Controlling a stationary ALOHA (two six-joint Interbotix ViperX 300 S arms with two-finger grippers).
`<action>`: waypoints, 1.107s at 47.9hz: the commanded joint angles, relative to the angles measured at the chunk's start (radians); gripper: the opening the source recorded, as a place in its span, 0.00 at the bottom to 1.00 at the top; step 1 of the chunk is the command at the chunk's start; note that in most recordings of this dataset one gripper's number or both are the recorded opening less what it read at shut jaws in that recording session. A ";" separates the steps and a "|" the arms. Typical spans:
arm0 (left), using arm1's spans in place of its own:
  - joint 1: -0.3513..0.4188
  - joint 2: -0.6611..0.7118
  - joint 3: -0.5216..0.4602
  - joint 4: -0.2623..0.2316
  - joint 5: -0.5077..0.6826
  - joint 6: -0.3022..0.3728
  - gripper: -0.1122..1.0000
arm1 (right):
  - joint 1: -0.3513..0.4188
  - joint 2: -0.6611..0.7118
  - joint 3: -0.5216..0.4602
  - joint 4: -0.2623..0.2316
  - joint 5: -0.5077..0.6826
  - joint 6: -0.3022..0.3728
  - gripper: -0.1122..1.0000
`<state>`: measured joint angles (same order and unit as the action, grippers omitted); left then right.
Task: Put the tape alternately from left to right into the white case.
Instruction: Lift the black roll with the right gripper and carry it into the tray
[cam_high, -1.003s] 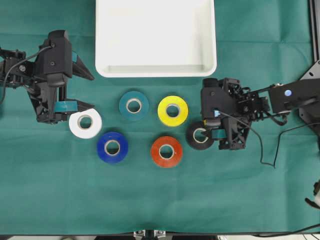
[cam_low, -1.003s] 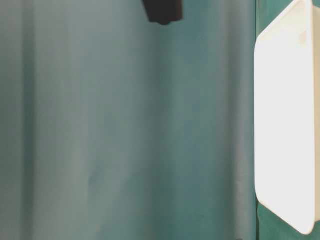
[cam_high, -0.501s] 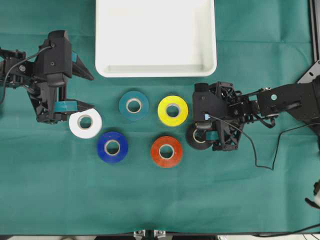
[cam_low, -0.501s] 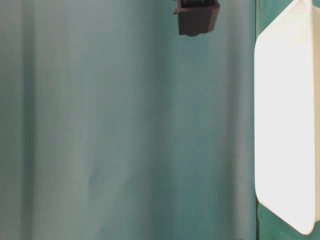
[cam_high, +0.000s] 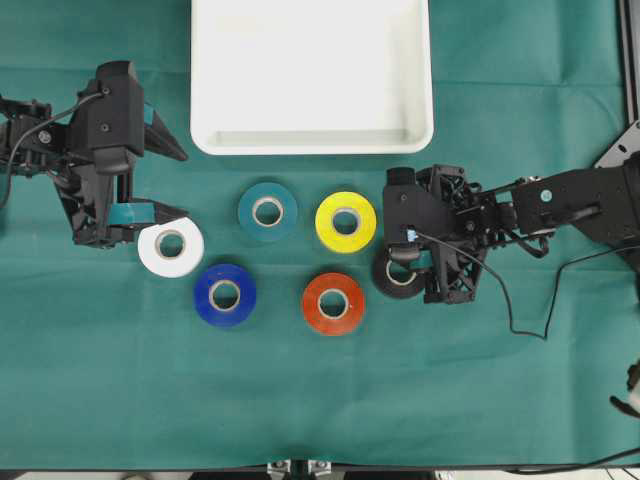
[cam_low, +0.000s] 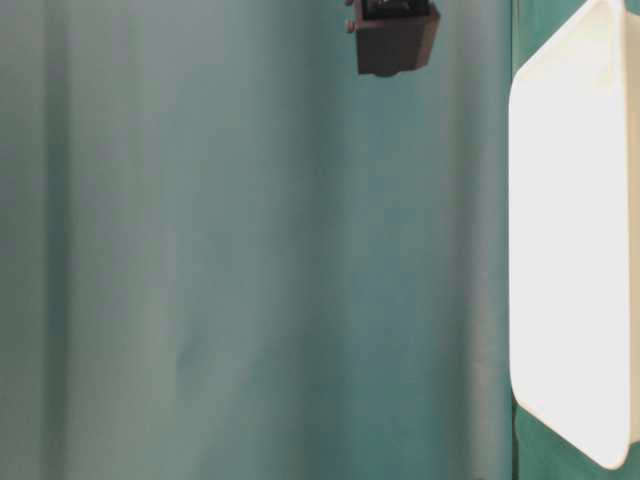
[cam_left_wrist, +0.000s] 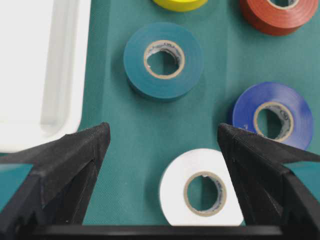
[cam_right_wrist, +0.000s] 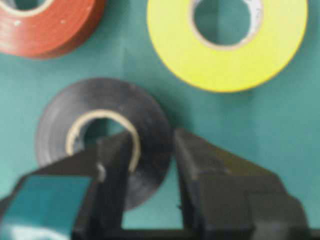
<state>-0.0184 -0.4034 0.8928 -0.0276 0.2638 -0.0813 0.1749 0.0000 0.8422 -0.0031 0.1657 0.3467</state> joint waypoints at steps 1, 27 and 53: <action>-0.002 -0.006 -0.011 -0.002 -0.003 -0.002 0.59 | 0.002 -0.011 -0.023 0.000 0.012 0.000 0.31; -0.002 -0.006 -0.011 -0.002 -0.003 -0.003 0.59 | 0.002 -0.130 -0.074 0.003 0.163 0.011 0.31; -0.003 -0.006 -0.011 -0.002 -0.003 -0.003 0.59 | -0.040 -0.195 -0.080 -0.003 0.181 0.074 0.31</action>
<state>-0.0169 -0.4050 0.8928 -0.0276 0.2638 -0.0828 0.1595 -0.1718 0.7900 -0.0031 0.3543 0.4157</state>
